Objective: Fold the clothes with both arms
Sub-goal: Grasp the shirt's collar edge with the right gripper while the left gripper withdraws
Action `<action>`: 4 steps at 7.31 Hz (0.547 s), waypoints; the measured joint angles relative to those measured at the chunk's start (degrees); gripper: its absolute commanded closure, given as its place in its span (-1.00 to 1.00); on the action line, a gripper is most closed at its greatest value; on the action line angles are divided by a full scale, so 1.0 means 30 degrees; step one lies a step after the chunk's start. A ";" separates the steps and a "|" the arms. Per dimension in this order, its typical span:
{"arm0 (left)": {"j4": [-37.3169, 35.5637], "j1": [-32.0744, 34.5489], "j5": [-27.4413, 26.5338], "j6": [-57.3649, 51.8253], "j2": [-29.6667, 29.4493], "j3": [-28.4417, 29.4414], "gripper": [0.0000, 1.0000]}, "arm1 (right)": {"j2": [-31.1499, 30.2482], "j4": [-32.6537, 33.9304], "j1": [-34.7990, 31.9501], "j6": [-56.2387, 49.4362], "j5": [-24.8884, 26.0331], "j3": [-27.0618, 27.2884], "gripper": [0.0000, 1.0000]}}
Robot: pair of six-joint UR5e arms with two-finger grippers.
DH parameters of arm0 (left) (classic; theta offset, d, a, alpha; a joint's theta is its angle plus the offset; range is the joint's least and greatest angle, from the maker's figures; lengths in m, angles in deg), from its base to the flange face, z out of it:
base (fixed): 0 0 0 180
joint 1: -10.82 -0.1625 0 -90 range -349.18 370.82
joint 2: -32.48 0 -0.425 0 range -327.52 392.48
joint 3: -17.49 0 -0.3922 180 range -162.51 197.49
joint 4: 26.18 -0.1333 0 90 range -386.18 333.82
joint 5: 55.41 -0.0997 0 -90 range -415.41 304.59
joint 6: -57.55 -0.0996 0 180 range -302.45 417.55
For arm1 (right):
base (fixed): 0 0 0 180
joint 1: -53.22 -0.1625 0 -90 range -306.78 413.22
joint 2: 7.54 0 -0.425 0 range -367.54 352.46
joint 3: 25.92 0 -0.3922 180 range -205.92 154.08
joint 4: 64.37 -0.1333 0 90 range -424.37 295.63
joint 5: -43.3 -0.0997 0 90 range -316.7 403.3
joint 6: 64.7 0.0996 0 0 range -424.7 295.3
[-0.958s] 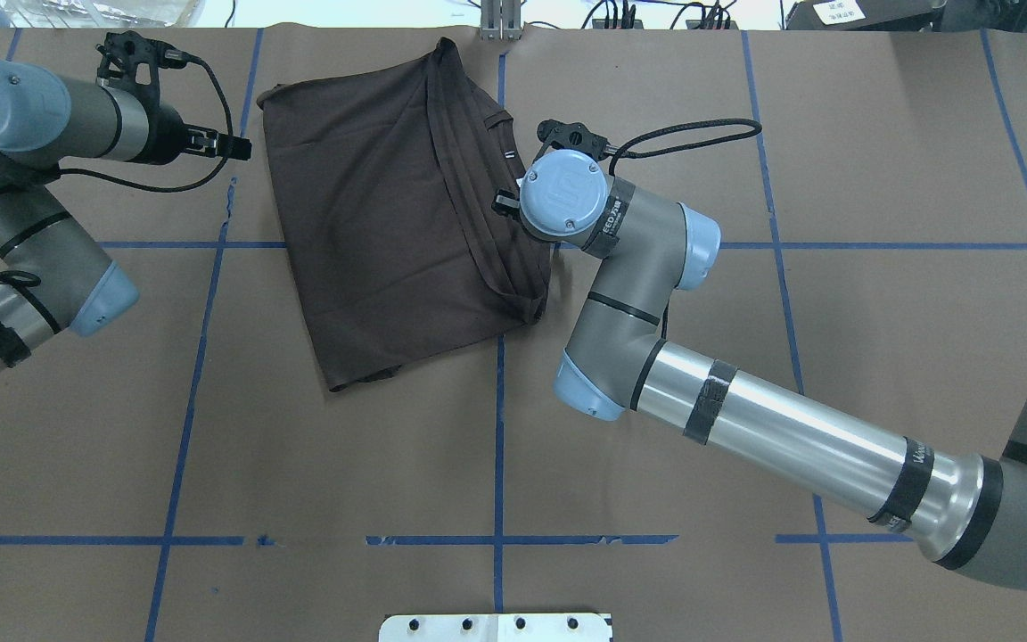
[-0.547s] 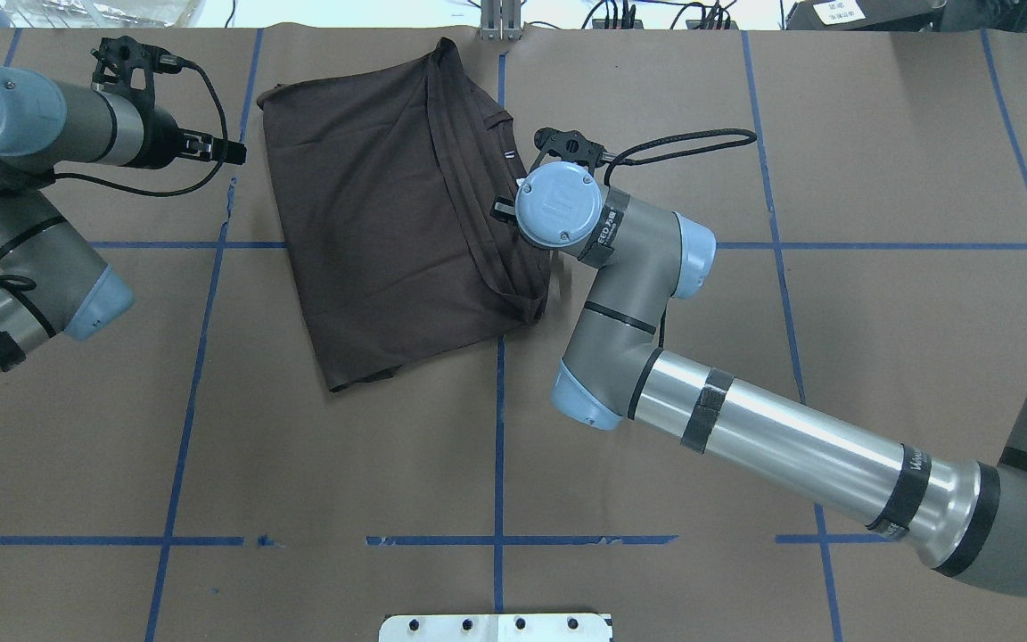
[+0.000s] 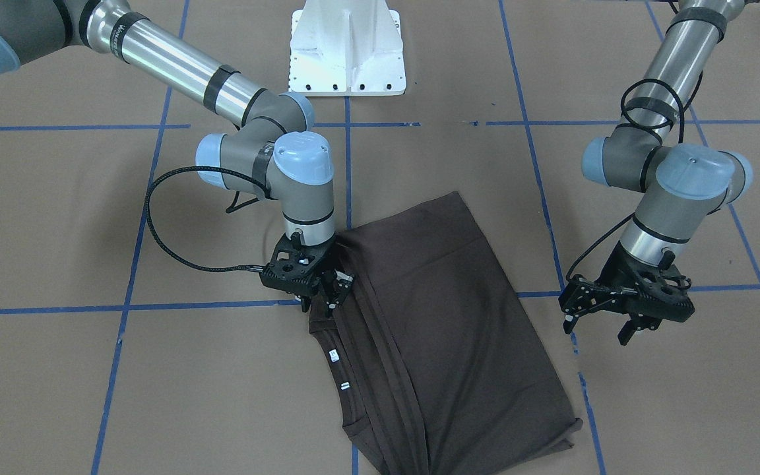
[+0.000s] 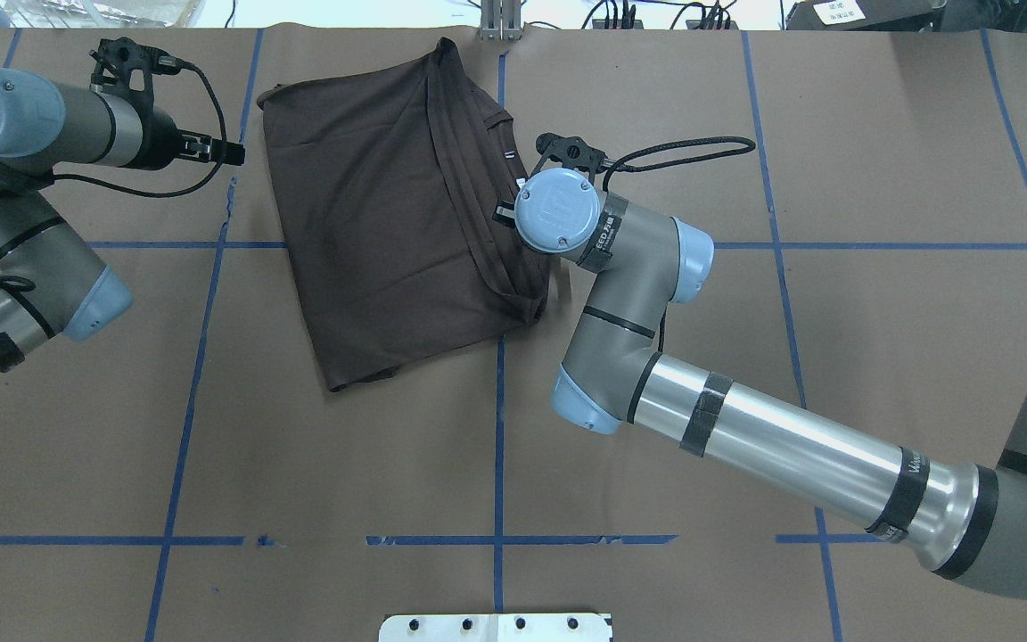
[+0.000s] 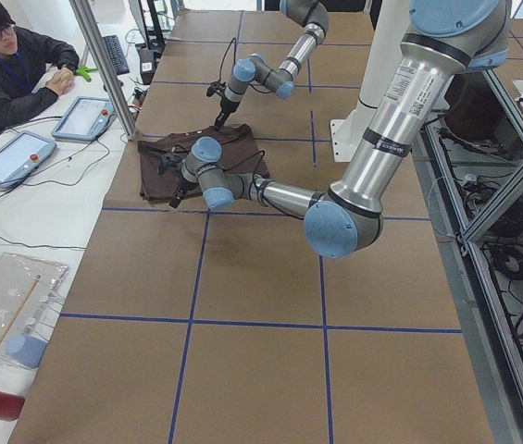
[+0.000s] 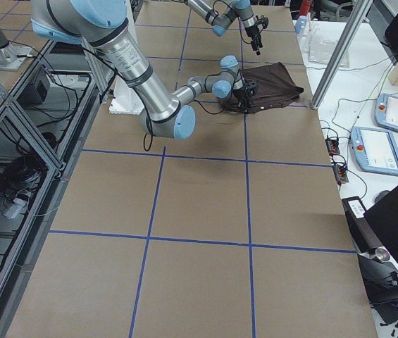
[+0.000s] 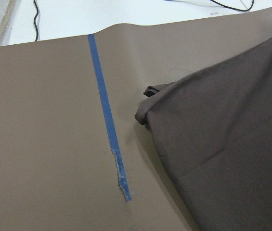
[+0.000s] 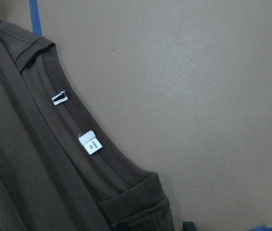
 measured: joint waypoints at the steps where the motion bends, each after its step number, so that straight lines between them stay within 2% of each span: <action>1: 0.0000 0.0000 -0.0006 0.0000 0.0001 -0.0010 -1.00 | 0.0021 0.0065 0.0008 0.0228 0.0001 0.0011 1.00; 4: 0.0000 0.0000 -0.0028 0.0033 0.0002 -0.0062 -1.00 | -0.0010 0.0855 0.0004 0.0421 -0.0007 0.0583 1.00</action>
